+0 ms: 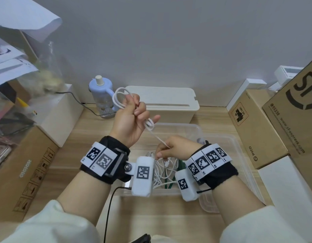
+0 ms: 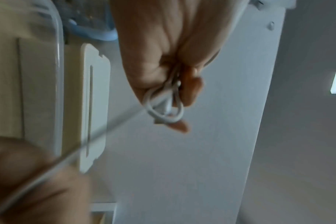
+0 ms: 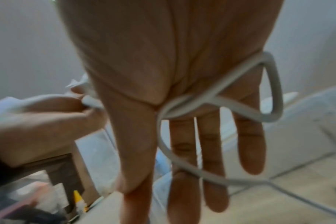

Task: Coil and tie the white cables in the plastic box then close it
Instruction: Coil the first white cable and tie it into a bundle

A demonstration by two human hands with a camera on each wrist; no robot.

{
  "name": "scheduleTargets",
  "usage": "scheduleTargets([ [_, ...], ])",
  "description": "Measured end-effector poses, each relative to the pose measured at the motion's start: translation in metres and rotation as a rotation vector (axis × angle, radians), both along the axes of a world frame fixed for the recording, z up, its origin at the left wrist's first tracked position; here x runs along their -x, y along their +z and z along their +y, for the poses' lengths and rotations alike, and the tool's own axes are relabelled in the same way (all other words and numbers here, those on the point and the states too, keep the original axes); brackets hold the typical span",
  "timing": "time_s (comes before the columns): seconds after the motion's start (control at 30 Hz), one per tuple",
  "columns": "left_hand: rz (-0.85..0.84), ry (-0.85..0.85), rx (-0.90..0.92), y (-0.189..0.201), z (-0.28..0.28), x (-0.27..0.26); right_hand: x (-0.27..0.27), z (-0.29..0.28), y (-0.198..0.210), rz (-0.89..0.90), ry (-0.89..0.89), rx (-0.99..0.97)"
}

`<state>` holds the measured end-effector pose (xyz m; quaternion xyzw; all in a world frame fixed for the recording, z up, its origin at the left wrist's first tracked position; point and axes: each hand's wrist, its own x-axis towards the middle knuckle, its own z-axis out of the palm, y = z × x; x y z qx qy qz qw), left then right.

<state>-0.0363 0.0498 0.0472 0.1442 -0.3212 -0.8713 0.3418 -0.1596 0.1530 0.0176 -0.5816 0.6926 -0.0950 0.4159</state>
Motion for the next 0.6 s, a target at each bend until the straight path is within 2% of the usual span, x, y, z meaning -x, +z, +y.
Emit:
scheduleTargets([
  [0.1, 0.019, -0.046, -0.016, 0.006, -0.006, -0.006, 0.010, 0.004, -0.011, 0.034, -0.101, -0.059],
  [0.23, -0.100, -0.062, 0.010, 0.003, -0.012, -0.013, 0.026, 0.011, -0.009, -0.007, -0.258, -0.002],
  [0.37, -0.332, -0.031, 0.117, -0.004, -0.016, -0.016, 0.039, 0.016, -0.002, -0.121, -0.424, 0.187],
  [0.5, -0.616, -0.104, 0.364, -0.015, -0.008, -0.010, 0.036, 0.009, 0.011, -0.277, -0.454, 0.364],
  [0.6, -0.656, -0.237, 0.368, -0.017, 0.001, -0.005, 0.035, 0.002, 0.010, -0.291, -0.485, 0.484],
])
